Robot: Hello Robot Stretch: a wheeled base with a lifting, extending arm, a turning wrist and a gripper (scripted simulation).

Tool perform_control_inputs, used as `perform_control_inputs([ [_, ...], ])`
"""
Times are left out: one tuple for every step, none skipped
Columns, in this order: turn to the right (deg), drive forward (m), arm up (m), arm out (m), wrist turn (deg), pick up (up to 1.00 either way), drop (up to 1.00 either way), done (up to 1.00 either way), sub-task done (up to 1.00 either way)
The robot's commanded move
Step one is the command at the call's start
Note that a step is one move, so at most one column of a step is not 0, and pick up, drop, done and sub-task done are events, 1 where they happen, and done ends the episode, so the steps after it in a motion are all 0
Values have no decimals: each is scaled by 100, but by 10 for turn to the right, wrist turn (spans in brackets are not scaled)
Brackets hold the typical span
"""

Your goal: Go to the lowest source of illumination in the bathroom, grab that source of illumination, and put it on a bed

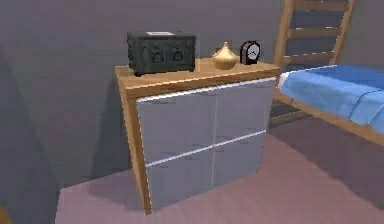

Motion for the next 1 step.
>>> perform_control_inputs([
  [0, 5, 0, 0, 0, 0, 0, 0, 0],
])
